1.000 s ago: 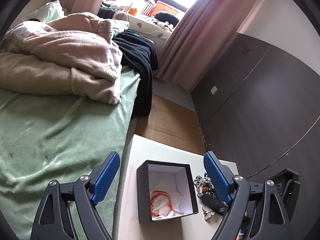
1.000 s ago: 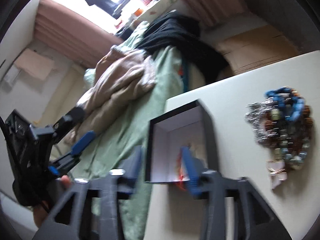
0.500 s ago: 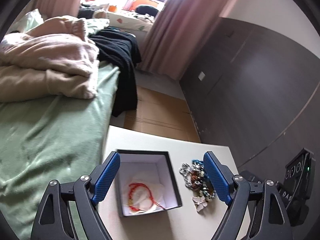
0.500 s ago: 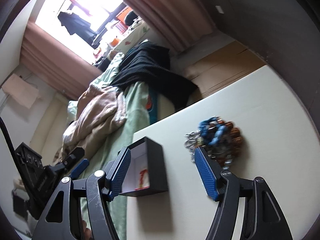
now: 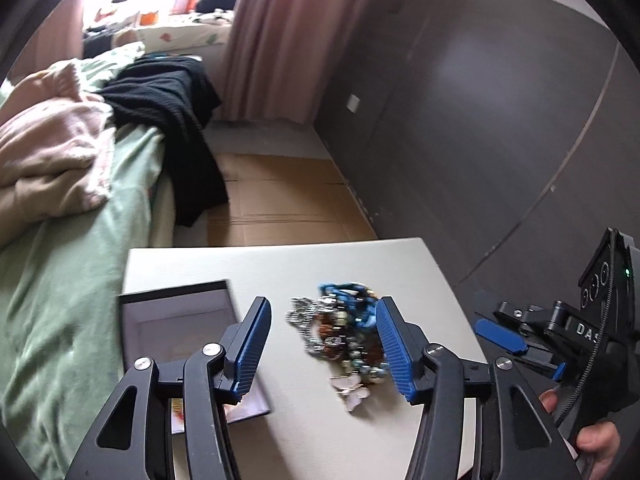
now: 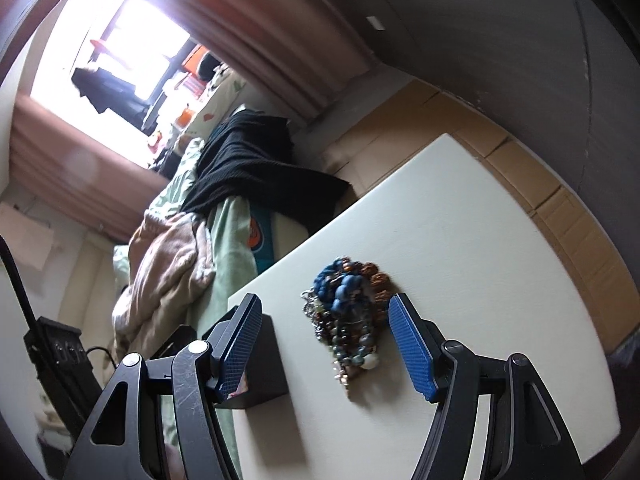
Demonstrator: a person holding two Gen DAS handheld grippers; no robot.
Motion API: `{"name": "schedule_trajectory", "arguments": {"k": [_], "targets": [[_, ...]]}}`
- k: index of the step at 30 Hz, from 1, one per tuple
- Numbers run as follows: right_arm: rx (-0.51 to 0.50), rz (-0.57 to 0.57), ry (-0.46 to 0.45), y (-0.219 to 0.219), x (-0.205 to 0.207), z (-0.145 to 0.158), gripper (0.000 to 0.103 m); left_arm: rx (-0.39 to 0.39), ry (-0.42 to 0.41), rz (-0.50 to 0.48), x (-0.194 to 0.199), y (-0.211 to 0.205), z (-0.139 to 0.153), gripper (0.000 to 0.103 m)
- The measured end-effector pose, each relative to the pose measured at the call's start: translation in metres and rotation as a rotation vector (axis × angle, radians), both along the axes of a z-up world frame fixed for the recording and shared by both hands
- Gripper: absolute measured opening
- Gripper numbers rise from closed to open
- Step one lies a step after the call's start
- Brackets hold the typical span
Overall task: Organize jewelry
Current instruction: 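Grasp the blue beaded bracelet with the left gripper and lift it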
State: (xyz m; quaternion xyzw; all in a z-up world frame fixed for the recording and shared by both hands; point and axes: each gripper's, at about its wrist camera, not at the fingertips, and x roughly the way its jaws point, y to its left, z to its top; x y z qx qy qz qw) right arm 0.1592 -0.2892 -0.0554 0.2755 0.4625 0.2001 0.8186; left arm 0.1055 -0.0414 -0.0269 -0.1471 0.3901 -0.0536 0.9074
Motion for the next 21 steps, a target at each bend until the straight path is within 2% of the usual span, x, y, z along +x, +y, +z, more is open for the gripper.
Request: {"name": "schedule_trajectory", "arguments": {"k": [4, 8, 11, 15, 21], "targets": [[-0.010, -0.027, 0.046, -0.013, 0.004, -0.005, 0.067, 0.025, 0.022, -0.036, 0.010, -0.020, -0.004, 0.055], [-0.008, -0.054, 0.107, -0.027, 0.008, -0.014, 0.067, 0.068, 0.044, -0.085, 0.025, -0.045, -0.009, 0.050], [-0.010, -0.064, 0.138, -0.034, 0.011, -0.018, 0.067, 0.099, 0.064, -0.100, 0.036, -0.058, -0.017, 0.040], [0.008, -0.082, 0.193, -0.045, 0.018, -0.029, 0.067, 0.113, 0.107, -0.102, 0.050, -0.070, -0.030, 0.036], [0.037, -0.094, 0.239, -0.052, 0.026, -0.037, 0.067, 0.168, 0.149, -0.128, 0.067, -0.090, -0.044, 0.034]]}}
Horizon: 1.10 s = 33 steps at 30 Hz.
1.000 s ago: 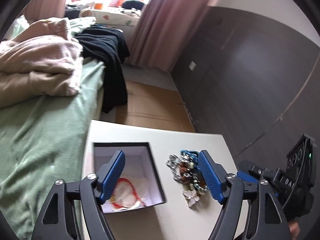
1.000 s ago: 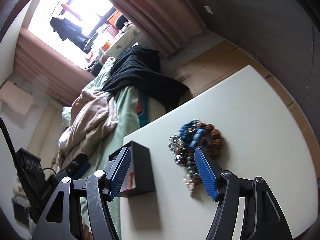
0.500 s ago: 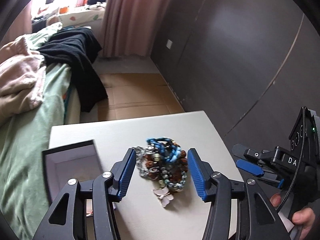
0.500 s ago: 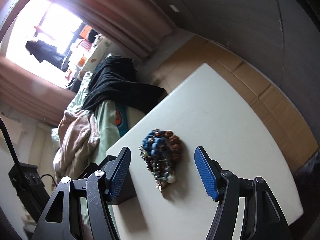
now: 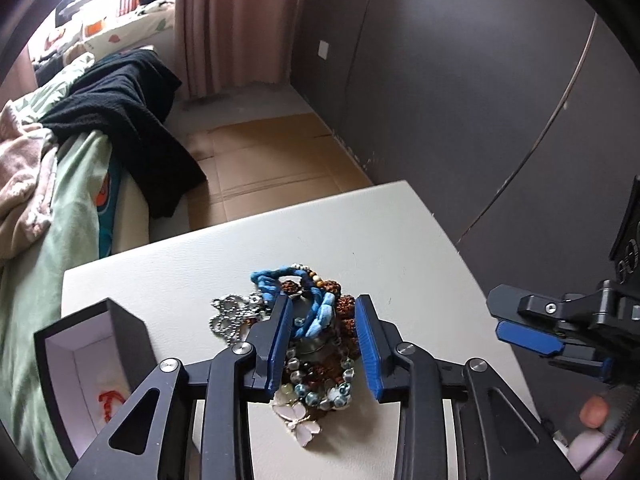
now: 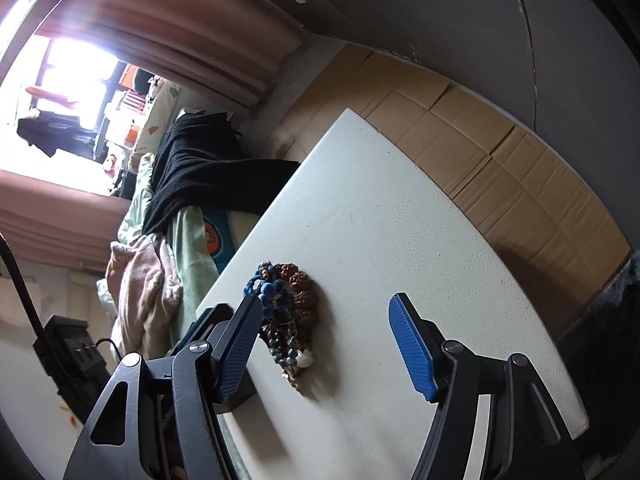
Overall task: Organize jewelry
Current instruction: 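Grasp the blue beaded bracelet with the left gripper and lift it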
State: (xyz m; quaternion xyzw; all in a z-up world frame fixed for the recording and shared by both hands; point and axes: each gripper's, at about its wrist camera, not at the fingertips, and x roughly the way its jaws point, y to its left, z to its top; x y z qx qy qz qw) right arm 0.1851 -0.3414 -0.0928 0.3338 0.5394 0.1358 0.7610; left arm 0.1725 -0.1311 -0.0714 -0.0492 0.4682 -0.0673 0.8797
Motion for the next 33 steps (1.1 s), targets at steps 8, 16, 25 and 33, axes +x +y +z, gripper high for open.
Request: {"name": "schedule_trajectory", "arguments": {"k": [8, 16, 25, 33], "targets": [[0.003, 0.015, 0.021, 0.000, 0.001, -0.003, 0.067, 0.058, 0.030, -0.026, 0.008, -0.012, -0.021, 0.030], [-0.019, 0.016, 0.020, 0.000, 0.004, -0.002, 0.067, 0.078, 0.053, -0.025, 0.011, -0.008, -0.040, 0.013], [-0.031, 0.065, 0.020, 0.018, 0.006, -0.006, 0.067, -0.054, -0.033, 0.015, -0.018, 0.025, -0.003, 0.011], [-0.027, 0.145, 0.024, 0.048, 0.004, -0.018, 0.065, -0.114, -0.095, 0.031, -0.034, 0.045, 0.028, 0.011]]}}
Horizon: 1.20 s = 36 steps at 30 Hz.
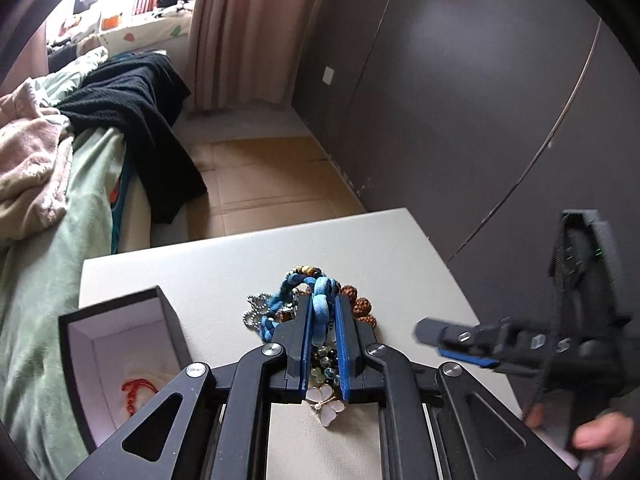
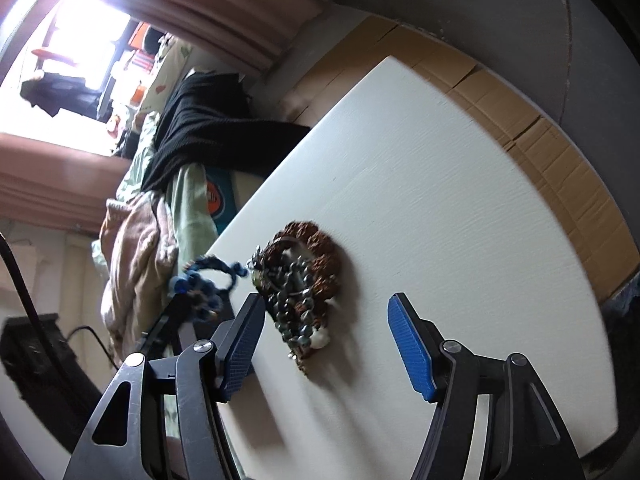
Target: Organize jewelry
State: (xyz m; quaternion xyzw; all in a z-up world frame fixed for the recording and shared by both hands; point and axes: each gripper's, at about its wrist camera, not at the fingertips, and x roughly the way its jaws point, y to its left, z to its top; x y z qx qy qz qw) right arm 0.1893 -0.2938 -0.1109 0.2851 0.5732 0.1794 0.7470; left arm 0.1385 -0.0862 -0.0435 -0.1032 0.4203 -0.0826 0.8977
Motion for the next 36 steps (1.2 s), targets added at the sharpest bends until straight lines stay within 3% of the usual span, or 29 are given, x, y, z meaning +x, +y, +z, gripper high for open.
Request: {"name": "schedule_trajectory", "arguments": {"k": [10, 16, 20, 23, 29, 36], "targets": [[-0.031, 0.055, 0.020, 0.031, 0.005, -0.017, 0.046, -0.043, -0.022, 0.034, -0.018, 0.031, 0.016, 0.011], [-0.051, 0.093, 0.041, 0.048, 0.005, -0.027, 0.034, -0.082, -0.045, 0.113, -0.044, 0.058, 0.021, 0.011], [-0.057, 0.107, 0.019, 0.051, 0.003, -0.025, 0.017, -0.083, -0.053, 0.148, -0.054, 0.072, 0.025, 0.011], [-0.064, 0.108, 0.000, 0.051, 0.001, -0.022, 0.011, -0.085, -0.056, 0.164, -0.058, 0.078, 0.026, 0.011], [-0.037, 0.101, -0.052, 0.050, -0.001, -0.012, 0.011, -0.084, -0.041, 0.193, -0.060, 0.093, 0.023, 0.011], [0.065, 0.119, -0.169, 0.055, -0.008, 0.018, 0.011, -0.089, 0.025, 0.231, -0.057, 0.108, 0.007, 0.011]]}}
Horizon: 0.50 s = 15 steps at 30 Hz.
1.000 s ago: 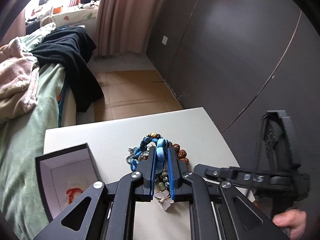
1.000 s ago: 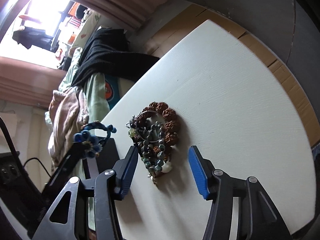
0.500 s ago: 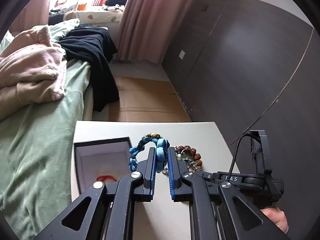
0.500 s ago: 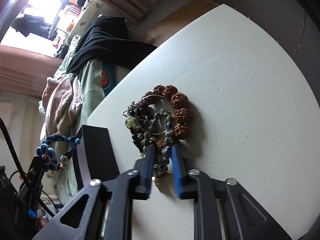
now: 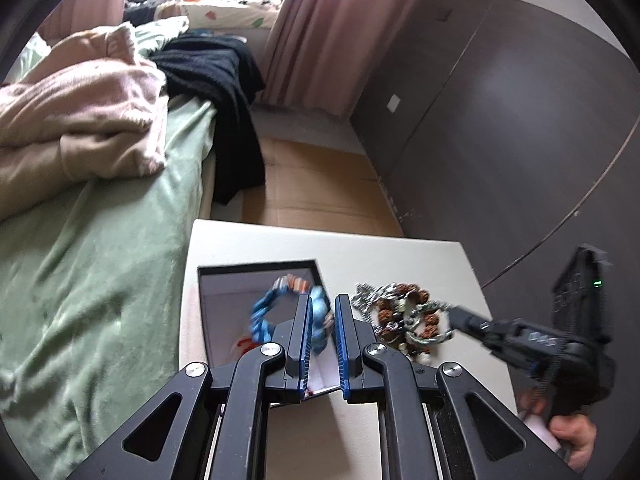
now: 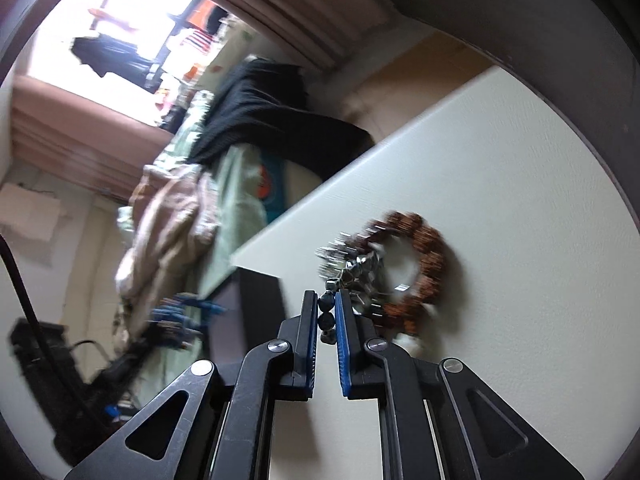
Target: Organize jewelry
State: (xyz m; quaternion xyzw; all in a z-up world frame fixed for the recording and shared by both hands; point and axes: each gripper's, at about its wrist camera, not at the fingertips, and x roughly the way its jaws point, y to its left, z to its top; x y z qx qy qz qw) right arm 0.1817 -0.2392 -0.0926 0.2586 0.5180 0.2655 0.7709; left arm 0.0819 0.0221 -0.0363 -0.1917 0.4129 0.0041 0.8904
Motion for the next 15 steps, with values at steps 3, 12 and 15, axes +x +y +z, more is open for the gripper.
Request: {"name": "schedule_trajectory", "arguments": {"k": [3, 12, 15], "targets": [[0.046, 0.018, -0.045, 0.008, -0.006, 0.012, 0.011, 0.009, 0.021, 0.020, 0.002, 0.005, -0.004, 0.014], [0.169, 0.090, -0.134, 0.036, -0.021, 0.038, 0.011, -0.007, 0.015, 0.080, -0.003, 0.025, 0.000, 0.068], [0.198, 0.112, -0.147, 0.047, -0.025, 0.042, 0.011, -0.028, 0.009, 0.118, -0.007, 0.039, 0.003, 0.068]]}}
